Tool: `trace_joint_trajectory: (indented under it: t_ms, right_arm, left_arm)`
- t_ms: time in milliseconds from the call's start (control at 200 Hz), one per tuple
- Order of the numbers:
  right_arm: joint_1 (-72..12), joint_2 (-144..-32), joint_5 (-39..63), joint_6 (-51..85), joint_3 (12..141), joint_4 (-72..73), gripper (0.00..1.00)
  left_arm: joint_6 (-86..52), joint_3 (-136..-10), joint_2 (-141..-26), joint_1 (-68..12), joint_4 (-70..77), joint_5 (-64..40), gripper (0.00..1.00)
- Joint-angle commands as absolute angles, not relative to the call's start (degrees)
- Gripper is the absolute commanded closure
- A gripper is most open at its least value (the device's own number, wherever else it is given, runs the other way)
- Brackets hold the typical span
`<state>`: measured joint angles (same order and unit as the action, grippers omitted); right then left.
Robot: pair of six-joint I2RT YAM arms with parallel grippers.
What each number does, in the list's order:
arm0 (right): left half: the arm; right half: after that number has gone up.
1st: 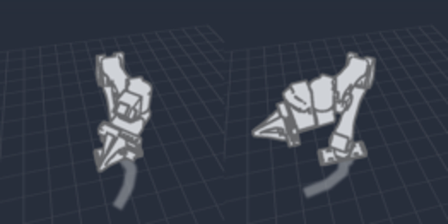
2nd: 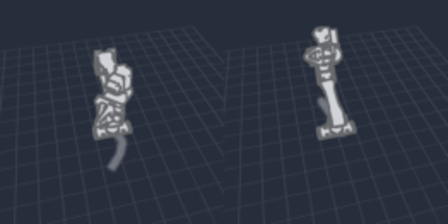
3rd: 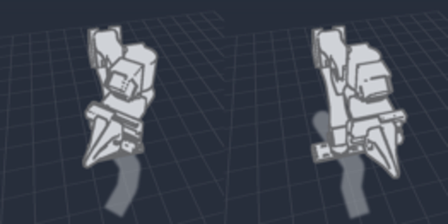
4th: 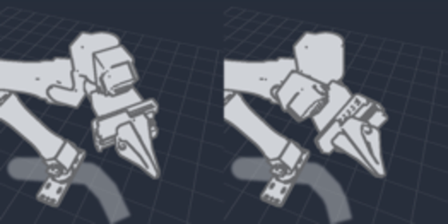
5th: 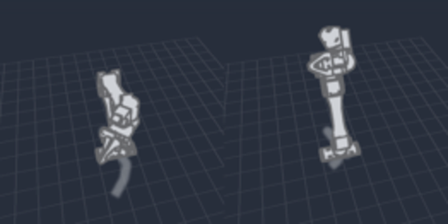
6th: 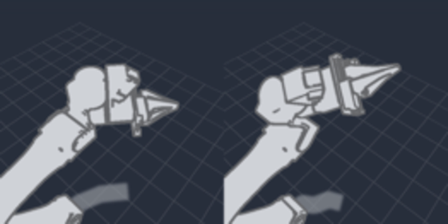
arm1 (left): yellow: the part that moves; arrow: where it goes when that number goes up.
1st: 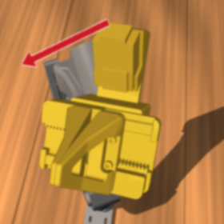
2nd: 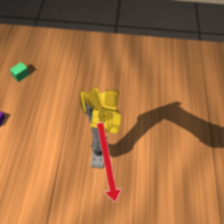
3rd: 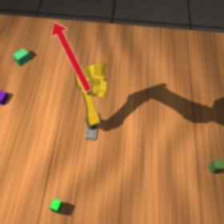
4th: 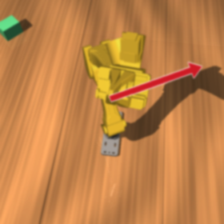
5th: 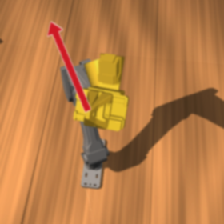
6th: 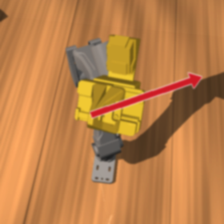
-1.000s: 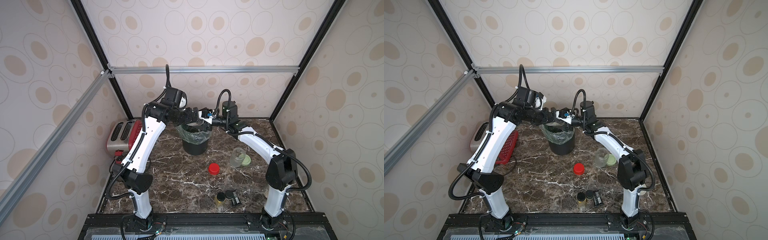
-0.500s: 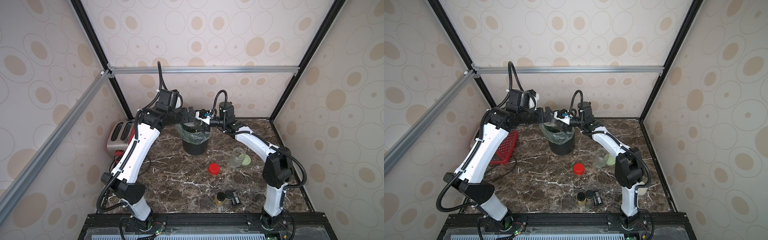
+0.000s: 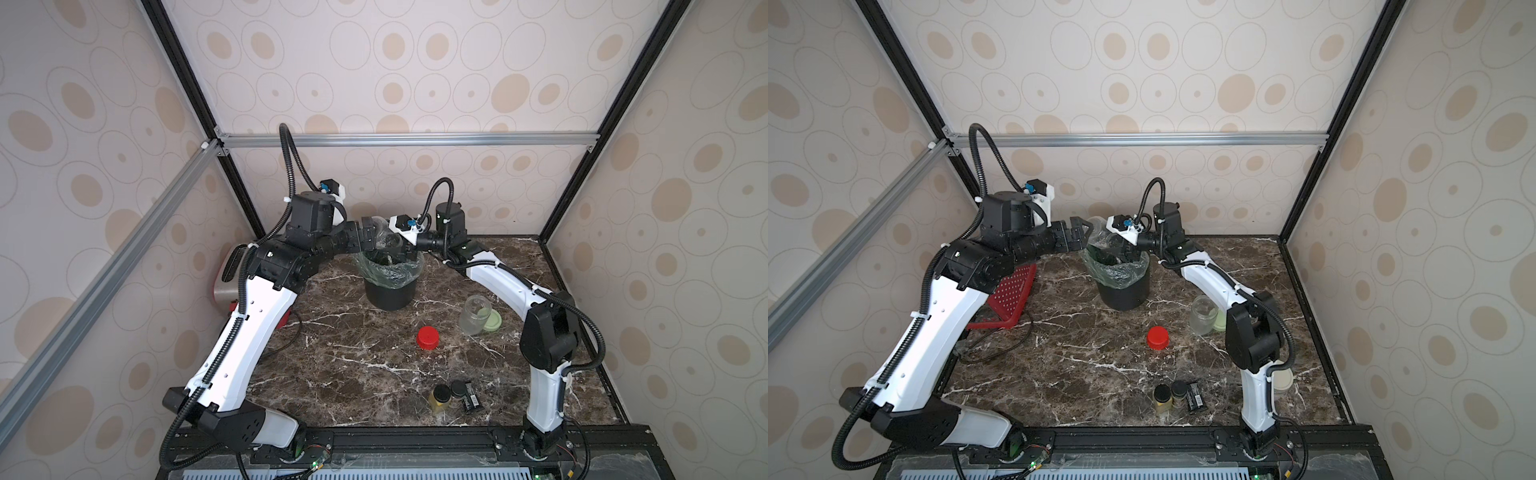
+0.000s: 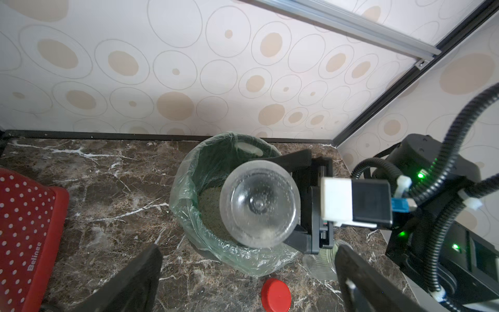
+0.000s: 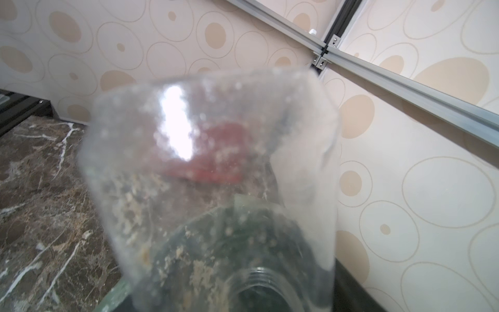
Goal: Empty expired oatmeal from jars
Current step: Pour the expired oatmeal into the trash bin.
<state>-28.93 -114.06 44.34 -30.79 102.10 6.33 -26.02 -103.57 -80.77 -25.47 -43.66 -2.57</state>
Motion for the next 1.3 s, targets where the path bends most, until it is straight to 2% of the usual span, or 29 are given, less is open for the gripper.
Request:
trace_joint_trajectory:
  t_ms: [0, 180, 436, 616, 1297]
  right_arm:
    - [-29.37, -115.85, 40.95, -21.97, 106.45, 8.24, 0.84]
    - [-29.50, -116.13, 35.34, -12.17, 108.55, 7.82, 0.89]
    - [-30.98, -114.62, 29.36, -7.32, 108.46, 5.96, 0.92]
    - [-31.23, -114.17, 27.99, -5.81, 106.37, 7.29, 0.92]
    - [-31.18, -115.31, 26.27, -3.63, 105.60, 8.81, 0.91]
  left_arm:
    - [-24.57, -100.91, -78.72, -25.61, -41.32, -1.71, 0.01]
    - [-24.48, -97.47, -76.24, -25.65, -41.12, -1.33, 0.01]
    - [-25.43, -94.27, -72.99, -25.64, -41.67, -2.43, 0.01]
    - [-26.53, -90.15, -71.26, -25.64, -40.17, -2.87, 0.01]
    - [-26.04, -91.05, -75.50, -25.61, -36.77, -6.36, 0.01]
